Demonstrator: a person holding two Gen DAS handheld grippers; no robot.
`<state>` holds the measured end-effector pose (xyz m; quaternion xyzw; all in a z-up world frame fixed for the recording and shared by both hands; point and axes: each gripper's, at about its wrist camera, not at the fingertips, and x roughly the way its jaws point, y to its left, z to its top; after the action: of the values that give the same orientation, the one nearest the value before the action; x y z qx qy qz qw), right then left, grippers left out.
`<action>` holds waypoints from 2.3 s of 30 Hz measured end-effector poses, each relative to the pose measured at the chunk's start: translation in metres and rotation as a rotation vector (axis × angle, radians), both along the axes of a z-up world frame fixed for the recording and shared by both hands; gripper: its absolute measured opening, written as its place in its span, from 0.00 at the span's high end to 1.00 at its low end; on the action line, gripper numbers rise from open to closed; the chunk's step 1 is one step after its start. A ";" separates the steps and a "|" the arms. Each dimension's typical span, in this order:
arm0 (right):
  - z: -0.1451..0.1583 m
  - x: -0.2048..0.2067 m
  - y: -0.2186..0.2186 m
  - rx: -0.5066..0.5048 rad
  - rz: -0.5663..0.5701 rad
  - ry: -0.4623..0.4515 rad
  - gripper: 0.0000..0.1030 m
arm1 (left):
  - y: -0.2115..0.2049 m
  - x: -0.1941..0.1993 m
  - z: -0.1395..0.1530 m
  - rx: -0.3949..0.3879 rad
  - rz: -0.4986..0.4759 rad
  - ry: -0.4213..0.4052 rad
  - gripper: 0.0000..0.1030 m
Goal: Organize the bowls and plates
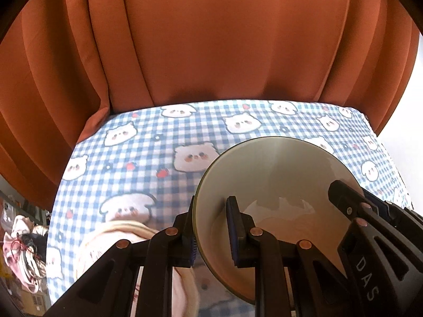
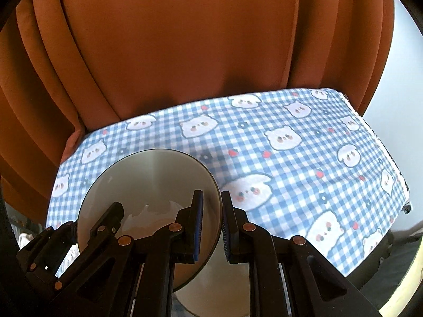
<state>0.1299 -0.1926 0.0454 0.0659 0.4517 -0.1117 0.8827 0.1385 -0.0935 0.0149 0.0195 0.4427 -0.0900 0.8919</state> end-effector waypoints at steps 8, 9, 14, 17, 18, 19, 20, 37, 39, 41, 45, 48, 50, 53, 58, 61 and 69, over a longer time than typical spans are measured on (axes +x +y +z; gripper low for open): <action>-0.006 -0.026 -0.031 -0.002 0.056 0.015 0.84 | -0.024 -0.028 -0.010 0.002 0.063 0.019 0.85; -0.008 -0.029 -0.034 0.000 0.067 0.018 0.84 | -0.026 -0.029 -0.012 0.001 0.073 0.020 0.85; -0.018 -0.038 -0.045 0.007 0.125 0.026 0.84 | -0.034 -0.044 -0.024 -0.002 0.130 0.036 0.85; -0.026 -0.042 -0.051 0.013 0.157 0.042 0.84 | -0.039 -0.051 -0.032 0.003 0.164 0.053 0.85; -0.029 -0.043 -0.053 0.015 0.172 0.052 0.84 | -0.040 -0.053 -0.035 0.003 0.175 0.061 0.85; -0.032 -0.044 -0.054 0.016 0.187 0.060 0.84 | -0.042 -0.054 -0.037 0.004 0.184 0.069 0.85; -0.035 -0.045 -0.055 0.014 0.197 0.066 0.84 | -0.043 -0.055 -0.040 0.006 0.192 0.075 0.85; -0.068 -0.030 -0.057 0.044 0.354 0.146 0.84 | -0.046 -0.056 -0.064 0.065 0.322 0.134 0.84; -0.070 -0.028 -0.055 0.035 0.363 0.142 0.84 | -0.046 -0.055 -0.065 0.066 0.327 0.137 0.84; -0.070 -0.027 -0.055 0.035 0.369 0.138 0.84 | -0.047 -0.054 -0.066 0.068 0.330 0.136 0.84; -0.071 -0.025 -0.057 0.034 0.376 0.126 0.84 | -0.048 -0.054 -0.066 0.070 0.329 0.135 0.83; -0.072 -0.030 -0.058 0.027 0.385 0.110 0.84 | -0.049 -0.057 -0.067 0.080 0.323 0.122 0.83; -0.073 -0.034 -0.057 0.016 0.390 0.100 0.84 | -0.049 -0.058 -0.073 0.082 0.320 0.138 0.83; -0.078 -0.038 -0.057 0.005 0.392 0.096 0.84 | -0.049 -0.062 -0.074 0.088 0.315 0.119 0.83; -0.078 -0.039 -0.056 0.003 0.376 0.095 0.84 | -0.049 -0.064 -0.075 0.076 0.290 0.119 0.81; -0.079 -0.039 -0.057 0.010 0.356 0.105 0.84 | -0.047 -0.064 -0.076 0.046 0.257 0.120 0.72; -0.084 -0.039 -0.057 0.024 0.255 0.134 0.41 | -0.041 -0.052 -0.081 -0.079 0.117 0.162 0.48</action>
<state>0.0914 -0.2492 -0.0385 0.0112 0.5156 0.0025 0.8567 0.0867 -0.1341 -0.0658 -0.0490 0.5100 -0.0563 0.8569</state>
